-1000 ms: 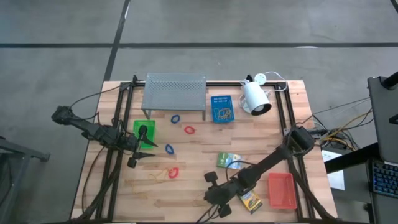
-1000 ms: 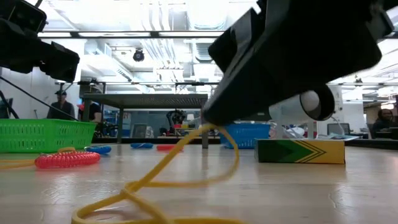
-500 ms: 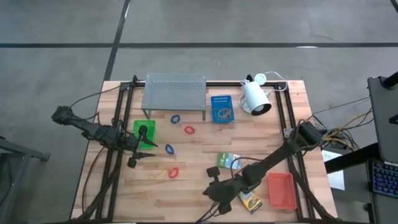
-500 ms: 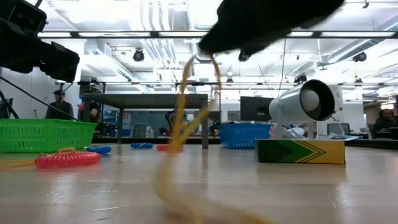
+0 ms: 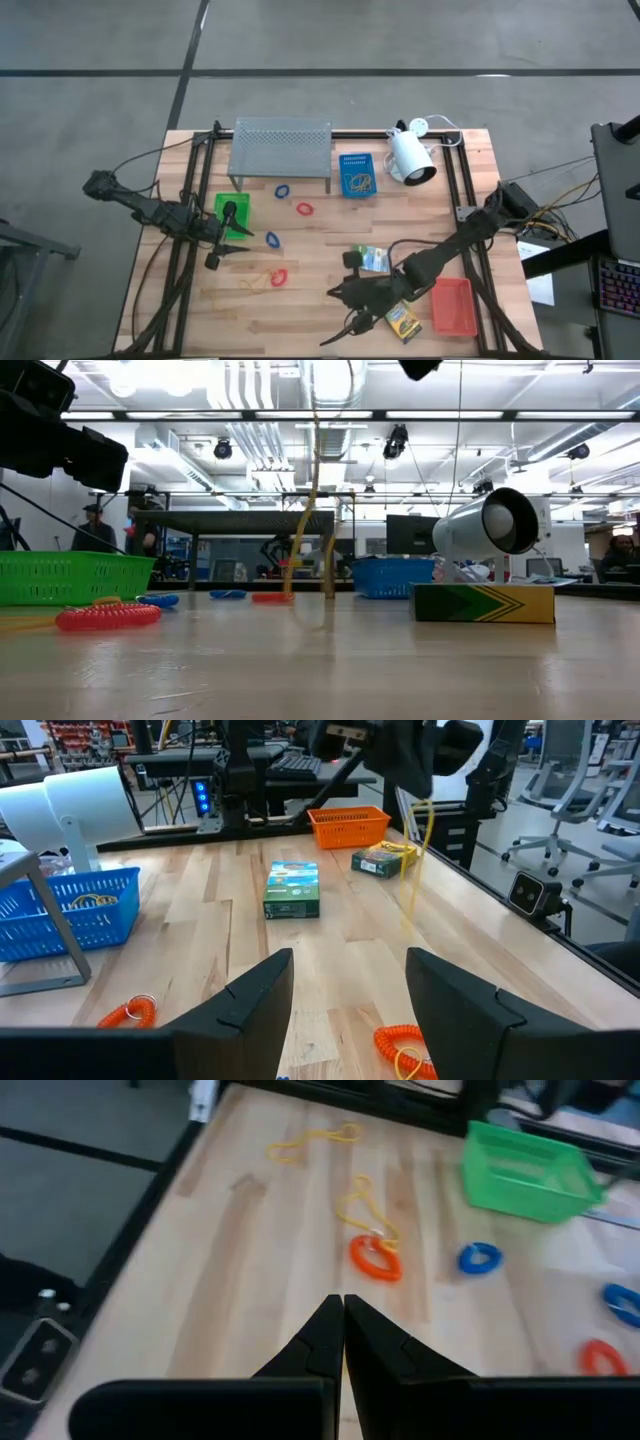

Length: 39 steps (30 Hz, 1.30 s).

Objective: Pick & Place Office Desk Supplies
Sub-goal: Put the yellow rubber band into the blue bin

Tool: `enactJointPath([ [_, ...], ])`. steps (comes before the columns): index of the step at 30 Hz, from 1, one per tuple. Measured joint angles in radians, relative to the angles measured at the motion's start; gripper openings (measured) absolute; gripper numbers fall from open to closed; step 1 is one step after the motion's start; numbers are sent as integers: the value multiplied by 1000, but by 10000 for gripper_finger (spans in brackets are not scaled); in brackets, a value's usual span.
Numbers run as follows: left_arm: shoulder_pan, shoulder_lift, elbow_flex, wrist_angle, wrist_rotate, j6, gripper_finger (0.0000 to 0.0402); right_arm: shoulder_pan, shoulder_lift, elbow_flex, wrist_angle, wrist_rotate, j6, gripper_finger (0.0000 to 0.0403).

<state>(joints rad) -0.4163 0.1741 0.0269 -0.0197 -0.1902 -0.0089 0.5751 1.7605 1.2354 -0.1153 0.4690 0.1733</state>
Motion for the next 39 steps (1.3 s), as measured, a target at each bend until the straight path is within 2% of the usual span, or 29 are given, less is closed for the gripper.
enactJointPath([
  [10,0,0,0,0,0,0,200,-11,-42,1,-69,109,18,8],
  [15,0,0,0,0,0,0,200,-41,-71,1,-153,113,140,8],
  [21,0,0,0,0,0,0,200,-95,-110,1,-210,109,157,8],
  [27,0,0,0,0,0,0,200,-172,-140,0,-251,50,112,8],
  [34,0,0,0,0,0,0,200,-305,-177,-3,-261,-102,85,8],
  [39,0,0,0,0,0,0,200,-404,-202,-5,-311,-150,85,8],
])
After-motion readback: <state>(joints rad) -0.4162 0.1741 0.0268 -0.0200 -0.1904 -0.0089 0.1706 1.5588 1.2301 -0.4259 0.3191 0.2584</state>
